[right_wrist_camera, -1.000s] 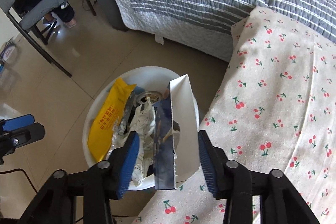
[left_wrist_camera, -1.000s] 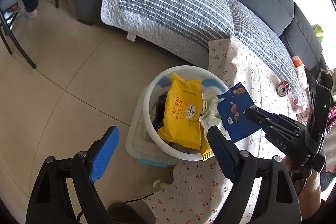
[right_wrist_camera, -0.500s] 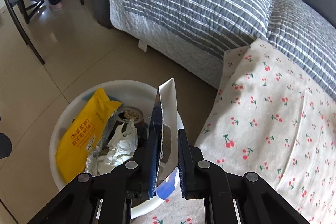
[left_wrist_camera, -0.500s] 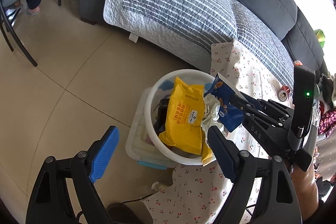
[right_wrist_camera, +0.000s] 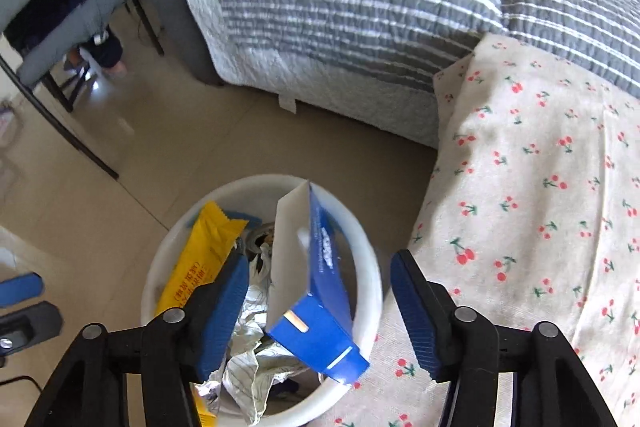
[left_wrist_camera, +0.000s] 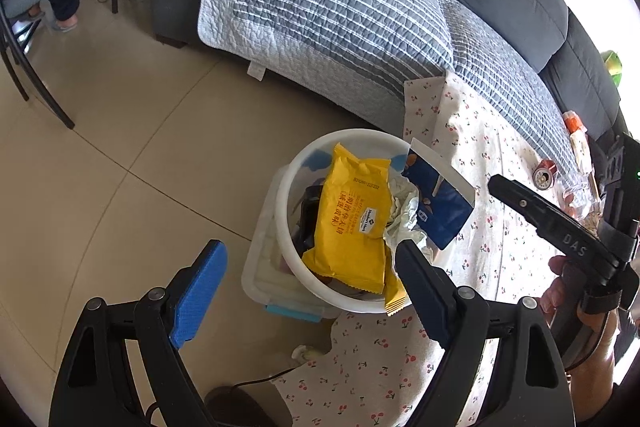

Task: Collect trash
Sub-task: 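Reach the right tool to the red can, close on it and lift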

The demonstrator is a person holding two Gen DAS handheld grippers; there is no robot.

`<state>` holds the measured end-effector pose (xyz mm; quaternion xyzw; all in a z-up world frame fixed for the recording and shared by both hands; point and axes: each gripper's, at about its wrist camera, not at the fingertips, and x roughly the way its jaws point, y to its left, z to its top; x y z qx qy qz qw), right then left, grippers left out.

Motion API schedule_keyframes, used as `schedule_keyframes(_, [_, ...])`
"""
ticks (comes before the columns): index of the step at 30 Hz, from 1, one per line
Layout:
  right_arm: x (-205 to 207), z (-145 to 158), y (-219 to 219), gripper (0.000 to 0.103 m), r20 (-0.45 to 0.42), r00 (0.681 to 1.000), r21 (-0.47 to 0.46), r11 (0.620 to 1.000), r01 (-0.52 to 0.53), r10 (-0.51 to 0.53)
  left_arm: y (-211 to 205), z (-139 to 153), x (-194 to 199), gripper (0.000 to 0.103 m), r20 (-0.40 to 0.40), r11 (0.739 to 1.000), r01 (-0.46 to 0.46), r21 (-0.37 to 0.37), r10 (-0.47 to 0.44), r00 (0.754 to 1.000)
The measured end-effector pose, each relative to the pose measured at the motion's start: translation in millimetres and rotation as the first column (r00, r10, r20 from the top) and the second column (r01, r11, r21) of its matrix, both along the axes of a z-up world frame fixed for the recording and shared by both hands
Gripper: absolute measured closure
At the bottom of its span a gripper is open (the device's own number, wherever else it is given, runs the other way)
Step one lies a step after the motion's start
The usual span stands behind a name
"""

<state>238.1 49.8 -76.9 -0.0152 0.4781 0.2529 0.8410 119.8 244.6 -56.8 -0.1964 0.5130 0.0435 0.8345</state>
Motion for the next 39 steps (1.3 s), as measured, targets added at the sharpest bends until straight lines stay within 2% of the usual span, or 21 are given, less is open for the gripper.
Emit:
schedule_keyframes(2, [-1.9,8.5,-15.7,0.034,0.011,0.999,0.015,0.999,0.03,-0.03,-7.1,1.4,1.3,0.014,0.003,1.0,0.009,0.01,-0.009,1.0])
schedule_keyframes(4, [-4.1,14.4,-36.0,0.026,0.026,0.997,0.022,0.997,0.078,-0.079,-14.2,3.4,2.4,0.014,0.008,1.0,0.018,0.016,-0.018,1.0])
schedule_keyframes(6, [-4.7,17.8,-58.4,0.022,0.04,0.989,0.018,0.99,0.14,-0.14,-22.3,6.9,3.3,0.007,0.02,0.999,0.028,0.022,-0.029,0.999])
schedule_keyframes(10, [3.5,15.7,-108.9,0.019,0.063,0.952,-0.037,0.952,0.304,-0.301,-37.6,17.1,5.2,0.0,0.069,0.997,0.051,0.054,-0.055,0.996])
schedule_keyframes(13, [19.3,8.4,-157.0,0.017,0.05,0.895,-0.061,0.893,0.445,-0.443,-44.6,20.5,8.1,0.0,0.084,0.995,0.063,0.075,-0.069,0.994])
schedule_keyframes(18, [53.5,-4.1,-245.9,0.016,-0.034,0.78,-0.03,0.781,0.624,-0.625,-50.5,17.8,14.8,0.0,0.078,0.991,0.087,0.104,-0.095,0.992])
schedule_keyframes(22, [81.8,-6.0,-303.9,0.016,-0.108,0.686,0.053,0.685,0.727,-0.72,-51.0,10.4,21.4,0.0,0.055,0.986,0.094,0.138,-0.103,0.993])
schedule_keyframes(24, [95.7,-7.4,-321.1,0.016,-0.123,0.658,0.075,0.654,0.753,-0.743,-49.9,6.0,25.6,0.0,0.04,0.986,0.097,0.139,-0.103,0.994])
schedule_keyframes(25, [102.3,-9.0,-325.9,0.016,-0.12,0.653,0.075,0.649,0.757,-0.748,-49.1,4.3,27.6,0.0,0.033,0.985,0.098,0.14,-0.103,0.994])
schedule_keyframes(28, [121.2,-14.1,-330.4,0.016,-0.089,0.672,0.076,0.667,0.741,-0.736,-47.8,0.8,31.6,0.0,0.022,0.986,0.092,0.137,-0.096,0.995])
schedule_keyframes(30, [130.2,-20.0,-331.1,0.018,-0.076,0.672,0.098,0.665,0.74,-0.737,-48.7,-0.8,33.4,0.0,0.018,0.987,0.094,0.127,-0.097,0.995])
schedule_keyframes(33, [145.0,-35.9,-333.0,0.031,-0.125,0.673,0.13,0.66,0.74,-0.729,-50.1,-3.1,35.9,0.0,0.01,0.987,0.101,0.125,-0.103,0.995])
schedule_keyframes(34, [146.9,-37.0,-331.5,0.037,-0.105,0.671,0.116,0.661,0.742,-0.734,-50.6,-3.7,36.5,0.0,0.008,0.987,0.103,0.126,-0.105,0.994])
schedule_keyframes(36, [150.0,-35.8,-324.6,0.052,-0.064,0.691,0.086,0.686,0.723,-0.72,-50.7,-4.2,36.6,0.0,0.007,0.987,0.104,0.126,-0.105,0.994])
schedule_keyframes(39, [145.2,-30.3,-318.0,0.058,-0.044,0.705,0.101,0.699,0.708,-0.708,-48.8,-2.7,36.5,0.0,0.012,0.988,0.098,0.116,-0.1,0.995])
